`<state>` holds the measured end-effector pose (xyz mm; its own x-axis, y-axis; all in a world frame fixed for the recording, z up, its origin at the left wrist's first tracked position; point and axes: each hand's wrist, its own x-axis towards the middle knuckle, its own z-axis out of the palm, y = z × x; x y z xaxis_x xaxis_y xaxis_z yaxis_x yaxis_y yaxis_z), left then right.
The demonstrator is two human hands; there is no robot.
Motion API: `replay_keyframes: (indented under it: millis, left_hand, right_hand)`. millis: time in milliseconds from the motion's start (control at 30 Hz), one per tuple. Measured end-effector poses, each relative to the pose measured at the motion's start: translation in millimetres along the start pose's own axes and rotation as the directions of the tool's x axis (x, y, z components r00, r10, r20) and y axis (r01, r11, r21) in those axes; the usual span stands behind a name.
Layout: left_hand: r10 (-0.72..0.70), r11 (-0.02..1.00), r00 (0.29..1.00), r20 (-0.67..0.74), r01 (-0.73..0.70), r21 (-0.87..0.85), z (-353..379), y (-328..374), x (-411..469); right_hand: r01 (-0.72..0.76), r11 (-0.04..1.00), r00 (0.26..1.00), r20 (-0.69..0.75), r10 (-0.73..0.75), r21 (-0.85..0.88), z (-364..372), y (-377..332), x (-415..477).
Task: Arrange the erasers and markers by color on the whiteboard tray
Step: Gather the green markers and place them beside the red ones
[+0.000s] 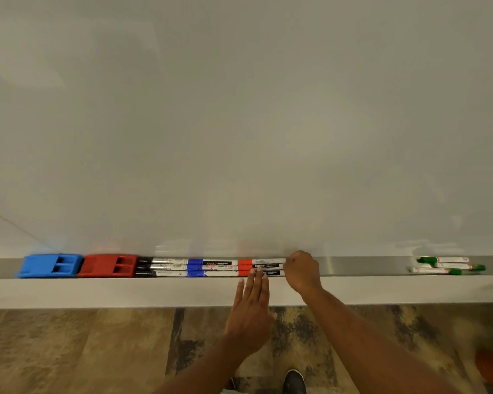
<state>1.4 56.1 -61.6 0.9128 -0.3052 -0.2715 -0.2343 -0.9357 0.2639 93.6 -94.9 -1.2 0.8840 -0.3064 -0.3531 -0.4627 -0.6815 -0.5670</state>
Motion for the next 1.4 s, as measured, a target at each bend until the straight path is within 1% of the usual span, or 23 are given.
replay_keyframes:
  millis: [100,167,233,300,433,533,633,700,800,867,933,1000,1067,1133,1200,1233,1400]
  left_hand:
    - [0.032,0.996,0.999,-0.015,-0.033,-0.089,-9.4,8.3,0.6]
    - [0.085,0.987,0.996,-0.038,-0.089,-0.134,-14.8,18.1,4.7]
    - [0.136,0.977,0.989,-0.063,-0.145,-0.159,-21.0,27.6,7.6]
    - [0.168,0.959,0.983,-0.069,-0.179,-0.219,-23.5,46.2,12.4]
    - [0.132,0.905,0.987,-0.089,-0.157,-0.396,-26.3,83.8,25.0]
    - [0.105,0.876,0.987,-0.124,-0.151,-0.458,-24.9,113.8,38.8]
    - [0.074,0.864,0.984,-0.16,-0.143,-0.484,-23.0,140.1,52.7]
    - [0.062,0.861,0.987,-0.151,-0.129,-0.492,-20.4,164.1,60.7]
    - [0.052,0.851,0.99,-0.133,-0.114,-0.513,-15.6,210.2,74.0]
    - [0.036,0.82,0.993,-0.112,-0.094,-0.565,-11.2,240.8,83.5]
    - [-0.056,0.75,0.995,-0.088,-0.016,-0.661,-7.1,273.4,91.8]
    - [-0.212,0.646,0.976,-0.048,0.103,-0.756,-7.7,299.6,98.1]
    - [-0.345,0.507,0.938,0.034,0.216,-0.834,-9.3,316.0,102.0]
    - [-0.42,0.347,0.899,0.124,0.285,-0.893,-7.7,327.8,105.1]
    - [-0.456,0.207,0.864,0.215,0.338,-0.918,-7.3,335.1,107.6]
    - [-0.461,0.156,0.851,0.252,0.358,-0.921,-6.6,336.8,108.1]
    - [-0.421,-0.001,0.848,0.321,0.354,-0.935,-5.1,340.5,111.1]
  right_hand:
    - [-0.014,0.997,0.998,-0.065,0.019,0.076,-3.8,8.9,-4.0]
    - [-0.015,0.991,0.992,-0.121,0.031,0.136,-13.7,19.3,-8.4]
    - [0.002,0.989,0.983,-0.182,0.026,0.15,-23.3,32.1,-12.2]
    - [-0.02,0.987,0.975,-0.215,0.055,0.161,-39.6,52.5,-16.0]
    - [-0.064,0.989,0.956,-0.278,0.098,0.131,-79.9,96.3,-11.1]
    - [-0.084,0.989,0.933,-0.339,0.12,0.117,-115.2,135.9,0.2]
    - [-0.116,0.985,0.914,-0.375,0.156,0.127,-145.6,171.4,9.0]
    - [-0.112,0.99,0.907,-0.397,0.138,0.088,-166.8,196.9,14.1]
    - [-0.072,0.995,0.91,-0.412,0.036,-0.072,-199.1,236.3,26.1]
    - [-0.032,0.984,0.922,-0.385,-0.039,-0.174,-219.1,255.6,37.0]
    - [0.032,0.967,0.93,-0.346,-0.121,-0.252,-237.5,273.2,50.4]
    - [0.115,0.949,0.926,-0.315,-0.209,-0.293,-252.7,284.9,61.8]
    - [0.221,0.915,0.903,-0.283,-0.323,-0.338,-262.2,290.9,71.5]
    - [0.311,0.853,0.891,-0.184,-0.415,-0.419,-270.3,293.8,82.1]
    - [0.377,0.783,0.886,-0.054,-0.461,-0.494,-275.3,292.9,93.0]
    - [0.403,0.755,0.883,0.001,-0.47,-0.517,-275.9,292.0,97.2]
    - [0.471,0.684,0.87,0.162,-0.467,-0.557,-270.6,286.8,105.8]
